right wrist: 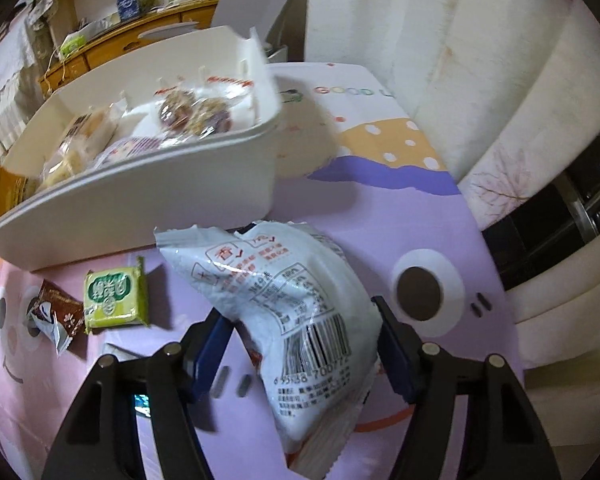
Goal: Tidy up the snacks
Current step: 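Lift both held packets and carry them over the white tray, then open both grippers to drop the puff bag and bread packet into the tray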
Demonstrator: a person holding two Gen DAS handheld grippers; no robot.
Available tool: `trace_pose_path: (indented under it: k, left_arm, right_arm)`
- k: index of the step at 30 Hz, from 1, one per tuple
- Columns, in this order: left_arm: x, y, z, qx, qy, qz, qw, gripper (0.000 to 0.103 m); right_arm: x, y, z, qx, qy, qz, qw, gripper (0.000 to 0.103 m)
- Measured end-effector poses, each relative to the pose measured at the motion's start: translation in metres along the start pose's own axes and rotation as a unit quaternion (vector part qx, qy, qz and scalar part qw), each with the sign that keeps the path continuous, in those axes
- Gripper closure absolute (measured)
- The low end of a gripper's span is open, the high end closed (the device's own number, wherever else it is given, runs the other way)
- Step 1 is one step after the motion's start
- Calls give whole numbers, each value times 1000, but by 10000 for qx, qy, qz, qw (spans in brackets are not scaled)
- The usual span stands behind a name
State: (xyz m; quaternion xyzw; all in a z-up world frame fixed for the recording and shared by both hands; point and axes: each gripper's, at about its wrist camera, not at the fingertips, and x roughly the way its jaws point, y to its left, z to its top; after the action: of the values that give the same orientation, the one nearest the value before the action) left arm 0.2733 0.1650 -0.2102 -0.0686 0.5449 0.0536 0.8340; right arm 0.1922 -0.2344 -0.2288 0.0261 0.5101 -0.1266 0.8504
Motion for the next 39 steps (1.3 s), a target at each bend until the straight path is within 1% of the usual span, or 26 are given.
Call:
trace_pose_path:
  k: [4,9,12,15,20,26,29,33,35,36,37,38,39]
  left_arm:
    - [-17,-6,17,-110,-252,-15,9996,62]
    - [-34,-27,40,-85,-551,-129,9984,62]
    - [-42,-39,52,-115,-640,-319,9974,62]
    - [-50,-57,63,-28,-696,-455,9965,62]
    - [-61,-88,79,75,-809,-677,9944,62]
    - [-64,-126,87,203,-822,-1023,9911,62]
    - [-61,-146,85,246,-710,-1181,9901,62]
    - [-54,-163,80,216,-509,-1354,9892,62]
    - [-50,-170,74,200,-417,-1458,9882,62]
    - [-48,-173,72,205,-372,-1517,9875,59]
    - [-47,-176,71,208,-342,-1569,9868,51]
    - [-46,-178,70,190,-307,-1622,9861,37]
    - [-46,-179,70,141,-302,-1637,9859,32]
  right_arm:
    - [-7,-19,10,145,-62,14,9999,35]
    - [-20,-35,28,209,-256,-51,9994,35]
    - [-31,-39,42,275,-430,-52,9987,35]
    - [-43,-38,56,241,-622,39,9978,35]
    - [-57,-25,78,125,-842,443,9954,35]
    - [-59,-4,99,41,-846,837,9929,34]
    - [-60,6,108,48,-872,1107,9900,34]
    - [-57,21,118,13,-854,1422,9861,34]
    - [-55,26,122,42,-777,1555,9848,34]
    - [-54,27,122,94,-729,1592,9845,33]
    - [-52,28,123,170,-680,1626,9842,33]
    - [-50,28,123,241,-622,1681,9835,33]
    - [-46,29,124,279,-537,1737,9829,32]
